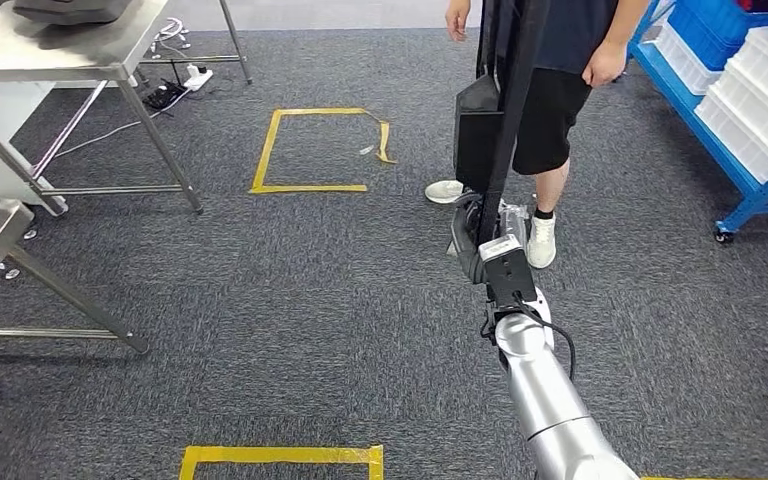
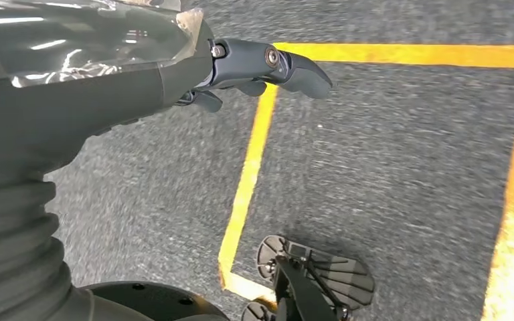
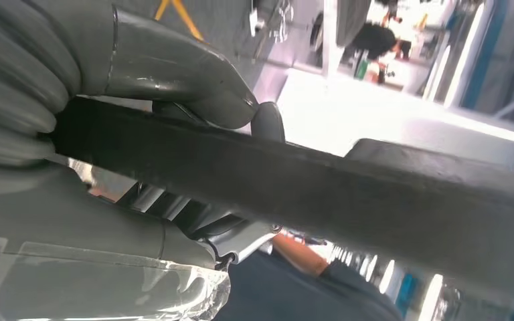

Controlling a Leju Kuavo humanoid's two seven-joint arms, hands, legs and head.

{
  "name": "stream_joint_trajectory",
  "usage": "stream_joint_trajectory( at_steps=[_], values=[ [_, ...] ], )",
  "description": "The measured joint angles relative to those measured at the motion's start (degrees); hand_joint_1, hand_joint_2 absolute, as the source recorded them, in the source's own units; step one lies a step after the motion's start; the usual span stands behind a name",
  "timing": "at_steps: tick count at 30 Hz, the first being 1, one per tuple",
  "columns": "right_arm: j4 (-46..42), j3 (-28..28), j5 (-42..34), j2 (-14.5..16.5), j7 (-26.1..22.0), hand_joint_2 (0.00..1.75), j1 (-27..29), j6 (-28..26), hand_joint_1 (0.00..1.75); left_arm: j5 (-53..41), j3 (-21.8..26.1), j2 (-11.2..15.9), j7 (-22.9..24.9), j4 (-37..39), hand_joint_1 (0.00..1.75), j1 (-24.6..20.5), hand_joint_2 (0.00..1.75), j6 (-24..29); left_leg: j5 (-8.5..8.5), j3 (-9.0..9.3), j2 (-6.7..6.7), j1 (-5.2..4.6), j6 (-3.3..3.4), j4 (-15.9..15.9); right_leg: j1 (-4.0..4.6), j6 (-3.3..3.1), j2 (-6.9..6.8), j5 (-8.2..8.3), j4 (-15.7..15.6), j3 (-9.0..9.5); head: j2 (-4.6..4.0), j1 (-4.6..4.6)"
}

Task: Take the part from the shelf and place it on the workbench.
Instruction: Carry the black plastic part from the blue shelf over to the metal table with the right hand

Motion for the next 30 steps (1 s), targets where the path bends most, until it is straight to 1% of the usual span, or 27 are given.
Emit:
stream_joint_trajectory(
  at_steps=[2, 3, 4, 5, 6, 7, 8, 9, 10, 11, 12, 13, 14, 15, 16, 17, 18, 19, 20, 22, 23, 25, 26, 27, 28, 29, 30],
  values=[
    [0.0, 0.0, 0.1, 0.0, 0.0, 1.75, -0.1, 0.0, 1.75, 0.0, 0.0, 0.0, 0.1, 0.0, 0.00, -0.1, 1.75, 0.0, 2.88, 4.39, 2.54, -0.23, 0.29, -7.5, 0.31, 0.20, -1.32, -0.21, 0.1, 0.13, 0.00, -0.12],
    [0.0, 0.0, 0.1, 0.0, 0.0, 1.75, -0.2, 0.0, 1.75, -0.1, -0.1, 0.0, 0.1, 0.0, 0.00, -0.1, 1.75, 0.0, 3.64, 5.95, 3.60, -0.42, 0.54, -10.2, 0.55, 0.40, -1.92, -0.35, 0.1, 0.20, 0.00, -0.03],
    [0.0, 0.0, 0.1, 0.0, 0.0, 1.75, -0.3, 0.0, 1.75, -0.1, -0.1, 0.0, 0.1, 0.0, 0.00, -0.2, 1.75, -0.1, 3.85, 6.70, 4.24, -0.66, 0.82, -11.7, 0.78, 0.67, -2.51, -0.50, 0.1, 0.29, 0.00, 0.05],
    [0.0, 0.0, 0.1, 0.0, 0.0, 1.75, -0.3, 0.0, 1.75, -0.1, -0.1, 0.0, 0.1, 0.0, 0.00, -0.3, 1.75, -0.1, 3.77, 6.74, 3.92, -0.91, 1.11, -12.0, 0.91, 0.94, -3.17, -0.60, 0.1, 0.38, 0.00, 0.17],
    [0.0, 0.0, 0.1, 0.1, 0.0, 1.75, -0.4, 0.0, 1.75, -0.2, -0.1, 0.0, 0.1, 0.0, 0.00, -0.3, 1.75, -0.1, 3.90, 6.68, 3.03, -0.96, 1.50, -12.2, 0.89, 1.23, -3.81, -0.68, 0.0, 0.57, 0.00, 0.31],
    [0.0, 0.0, 0.1, 0.2, 0.0, 1.75, -0.5, 0.1, 1.75, -0.2, -0.1, 0.0, 0.1, 0.0, 0.00, -0.2, 1.75, -0.1, 4.06, 6.84, 2.26, -0.90, 1.86, -12.4, 0.83, 1.56, -3.88, -0.87, 0.1, 0.66, 0.00, 0.36],
    [0.0, 0.0, 0.2, 0.2, 0.0, 1.75, -0.6, 0.1, 1.75, -0.2, -0.1, 0.0, 0.1, 0.0, 0.00, -0.2, 1.75, -0.2, 4.27, 7.06, 1.54, -0.77, 2.22, -12.7, 0.69, 1.81, -2.83, -1.31, 0.7, 0.50, 0.00, 0.35],
    [0.0, 0.0, 0.3, 0.2, 0.0, 1.75, -0.7, 0.2, 1.75, -0.2, -0.1, 0.0, 0.2, 0.0, 0.00, -0.2, 1.75, -0.2, 4.51, 7.27, 0.86, -0.59, 2.57, -13.0, 0.58, 1.92, -1.11, -2.20, 2.4, -0.22, 0.00, 0.42],
    [0.1, 0.0, 0.4, 0.1, 0.0, 1.75, -0.8, 0.4, 1.75, -0.2, -0.1, -0.1, 0.2, 0.0, 0.00, -0.3, 1.75, -0.3, 4.69, 7.37, 0.13, -0.45, 2.82, -13.2, 0.43, 1.86, 0.91, -3.48, 5.2, -1.62, 0.00, 0.56],
    [0.3, 0.0, 0.5, 0.0, 0.0, 1.75, -0.7, 0.5, 1.75, -0.2, -0.1, -0.1, 0.2, 0.0, 0.00, -0.5, 1.75, -0.5, 4.79, 7.28, -0.71, -0.43, 3.00, -13.2, 0.32, 1.73, 2.61, -4.97, 9.1, -3.51, 0.00, 0.66],
    [0.4, 0.1, 0.7, -0.1, 0.0, 1.75, -0.5, 0.6, 1.75, -0.2, -0.1, -0.2, 0.2, 0.0, 0.00, -0.6, 1.75, -0.6, 4.86, 7.18, -1.64, -0.42, 3.10, -13.2, 0.28, 1.68, 3.39, -6.22, 12.9, -5.47, 0.00, 0.81],
    [0.6, 0.1, 0.8, -0.1, 0.0, 1.75, -0.4, 0.7, 1.75, -0.2, -0.1, -0.2, 0.2, 0.0, 0.00, -0.5, 1.75, -0.6, 4.91, 7.11, -2.63, -0.40, 3.10, -13.2, 0.23, 1.83, 3.71, -6.81, 15.4, -6.84, 0.00, 0.88],
    [0.8, 0.1, 0.9, -0.2, 0.0, 1.75, -0.3, 0.8, 1.75, -0.2, -0.1, -0.3, 0.2, 0.0, 0.00, -0.4, 1.75, -0.7, 4.96, 7.07, -3.58, -0.37, 3.05, -13.2, 0.13, 2.19, 3.83, -6.49, 15.7, -7.20, 0.00, 0.88],
    [1.0, 0.1, 1.0, -0.2, 0.0, 1.75, -0.2, 0.9, 1.75, -0.2, -0.1, -0.3, 0.2, 0.0, 0.00, -0.3, 1.75, -0.7, 5.02, 7.07, -4.49, -0.31, 2.96, -13.1, -0.01, 2.70, 3.99, -5.34, 13.8, -6.43, 0.00, 0.89],
    [1.1, 0.2, 1.1, -0.2, 0.0, 1.75, -0.3, 0.9, 1.75, -0.2, -0.1, -0.3, 0.2, 0.0, 0.00, -0.3, 1.75, -0.7, 5.07, 7.06, -5.37, -0.23, 2.81, -13.1, -0.24, 3.30, 4.54, -3.63, 10.0, -4.74, 0.00, 0.89],
    [1.1, 0.2, 1.1, -0.2, 0.0, 1.75, -0.4, 1.0, 1.75, -0.2, -0.1, -0.3, 0.2, 0.0, 0.00, -0.3, 1.75, -0.7, 5.11, 6.99, -6.17, -0.21, 2.56, -13.0, -0.51, 3.73, 5.71, -2.16, 5.9, -2.88, 0.00, 0.92],
    [1.2, 0.2, 1.1, -0.2, 0.0, 1.75, -0.5, 1.0, 1.75, -0.2, -0.1, -0.3, 0.2, 0.0, 0.00, -0.3, 1.75, -0.7, 5.15, 6.85, -6.86, -0.24, 2.26, -12.9, -0.70, 3.81, 6.63, -1.07, 2.7, -1.38, 0.00, 0.94],
    [1.3, 0.3, 1.2, -0.1, 0.0, 1.75, -0.6, 1.0, 1.75, -0.2, -0.1, -0.3, 0.2, 0.0, 0.00, -0.3, 1.75, -0.7, 5.22, 6.65, -7.43, -0.26, 1.91, -12.9, -0.75, 3.64, 7.33, -0.47, 0.8, -0.43, 0.00, 0.93],
    [1.4, 0.4, 1.3, -0.1, 0.0, 1.75, -0.7, 1.0, 1.75, -0.2, -0.1, -0.3, 0.2, 0.0, 0.00, -0.2, 1.75, -0.7, 5.37, 6.42, -7.97, -0.24, 1.50, -12.9, -0.63, 3.16, 7.49, -0.36, 0.2, -0.13, 0.00, 0.93],
    [1.5, 0.6, 1.6, 0.1, 0.0, 1.75, -0.8, 1.2, 1.75, -0.2, -0.1, -0.3, 0.2, 0.0, 0.00, 0.0, 1.75, -0.7, 5.69, 6.06, -8.86, -0.04, 0.83, -13.2, -0.52, 2.19, 6.33, -0.03, 0.2, -0.06, 0.00, 0.91],
    [1.6, 0.8, 1.7, 0.3, 0.1, 1.75, -1.0, 1.3, 1.75, -0.2, -0.1, -0.3, 0.2, 0.0, 0.00, 0.2, 1.75, -0.7, 5.47, 5.80, -8.23, -0.08, 0.57, -12.9, -0.61, 1.74, 5.76, 0.12, 0.0, -0.04, 0.00, 0.87],
    [1.6, 1.1, 2.0, 0.6, 0.1, 1.75, -1.3, 1.4, 1.75, -0.2, -0.1, -0.3, 0.2, 0.0, 0.00, 0.2, 1.75, -0.7, 3.52, 4.32, -5.07, -0.26, 0.25, -10.0, -0.86, 0.86, 4.62, 0.32, -0.2, 0.01, 0.00, 0.32],
    [1.7, 1.2, 2.2, 0.6, 0.1, 1.75, -1.3, 1.4, 1.75, -0.3, -0.2, -0.3, 0.2, 0.0, 0.00, 0.1, 1.75, -0.8, 1.72, 2.73, -2.96, -0.34, 0.12, -6.6, -0.66, 0.54, 3.92, 0.28, -0.2, 0.01, 0.00, 0.06],
    [1.9, 1.2, 2.4, 0.5, 0.1, 1.75, -1.3, 1.3, 1.75, -0.4, -0.2, -0.3, 0.2, 0.0, 0.00, 0.0, 1.75, -0.8, -0.07, 0.82, -1.71, -0.28, 0.01, -2.6, -0.48, 0.29, 3.11, 0.22, -0.2, 0.00, 0.00, -0.20],
    [2.0, 1.2, 2.5, 0.5, 0.2, 1.75, -1.2, 1.3, 1.75, -0.5, -0.3, -0.3, 0.3, 0.0, 0.00, 0.0, 1.75, -0.9, -1.22, -0.72, -1.06, -0.21, -0.06, 0.6, -0.27, 0.18, 2.24, 0.16, -0.2, -0.02, 0.00, -0.21],
    [2.3, 1.3, 2.6, 0.4, 0.2, 1.75, -1.1, 1.3, 1.75, -0.6, -0.4, -0.3, 0.3, 0.0, 0.00, 0.0, 1.75, -0.9, -1.73, -1.71, -0.57, -0.15, -0.08, 2.8, -0.10, 0.09, 1.29, 0.10, -0.2, -0.02, 0.00, -0.26],
    [2.4, 1.3, 2.7, 0.4, 0.2, 1.75, -1.0, 1.2, 1.75, -0.6, -0.4, -0.4, 0.3, 0.0, 0.00, 0.1, 1.75, -1.0, -1.00, -1.27, -0.33, -0.13, -0.02, 2.1, -0.01, 0.05, 0.48, 0.06, -0.2, 0.00, 0.00, -0.33]
  ],
)
